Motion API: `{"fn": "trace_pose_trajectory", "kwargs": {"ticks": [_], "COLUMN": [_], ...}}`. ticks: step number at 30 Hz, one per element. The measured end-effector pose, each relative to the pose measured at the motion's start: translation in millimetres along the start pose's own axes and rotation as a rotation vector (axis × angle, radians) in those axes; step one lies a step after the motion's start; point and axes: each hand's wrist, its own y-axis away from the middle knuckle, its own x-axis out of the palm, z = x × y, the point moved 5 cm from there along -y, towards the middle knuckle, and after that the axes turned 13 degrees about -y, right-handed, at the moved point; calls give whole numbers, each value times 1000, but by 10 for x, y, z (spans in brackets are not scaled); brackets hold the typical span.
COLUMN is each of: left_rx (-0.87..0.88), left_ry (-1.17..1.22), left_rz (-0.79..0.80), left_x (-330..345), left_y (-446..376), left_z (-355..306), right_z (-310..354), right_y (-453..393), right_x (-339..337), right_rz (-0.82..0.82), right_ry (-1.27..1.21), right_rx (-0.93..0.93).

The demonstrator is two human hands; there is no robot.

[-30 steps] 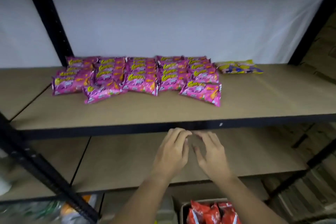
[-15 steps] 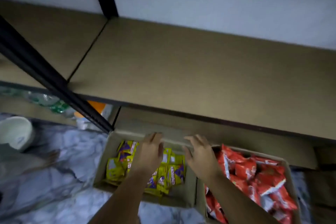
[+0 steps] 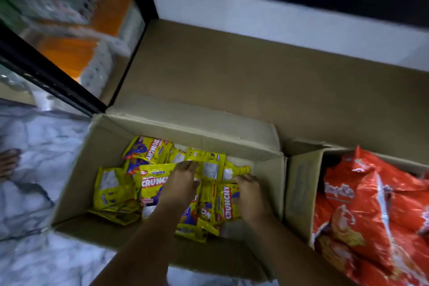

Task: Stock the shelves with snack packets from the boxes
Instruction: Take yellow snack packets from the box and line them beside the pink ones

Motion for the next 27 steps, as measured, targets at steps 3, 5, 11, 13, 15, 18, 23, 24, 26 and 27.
{"fn": "trace_pose_trajectory", "kwargs": {"ticks": [3, 5, 11, 13, 15, 18, 23, 24, 26, 27], "left_rx": [36, 43, 38, 32, 17, -37, -115, -130, -160, -162], "left_ry": [-27, -45, -161, -153, -117, 2, 207, 239, 284, 300], "left_rz": [14, 6, -7, 6, -6, -69, -131, -126, -112, -128], "left_x": [304, 415, 490, 433, 338, 168, -466, -641, -1029, -1249], "left_y": [-126, -184, -287, -286, -232, -88, 330, 434, 639, 744], "left_z": [61, 81, 99, 75, 50, 71, -76, -137, -261, -327], "right_z": [-175, -230, -204, -198, -173, -107, 189, 288, 526, 633], "right_y": [-144, -196, -249, -256, -224, -122, 276, 378, 565, 669], "right_x": [316, 445, 507, 480, 411, 261, -239, -389, -726, -888], "right_rz": [57, 72, -19, -52, -51, 14, 44, 38, -13, -51], "right_ry": [84, 180, 289, 281, 270, 220, -131, -181, -188, -220], "right_rx": [28, 32, -16, -30, -36, 33, 160, 168, 84, 61]}}
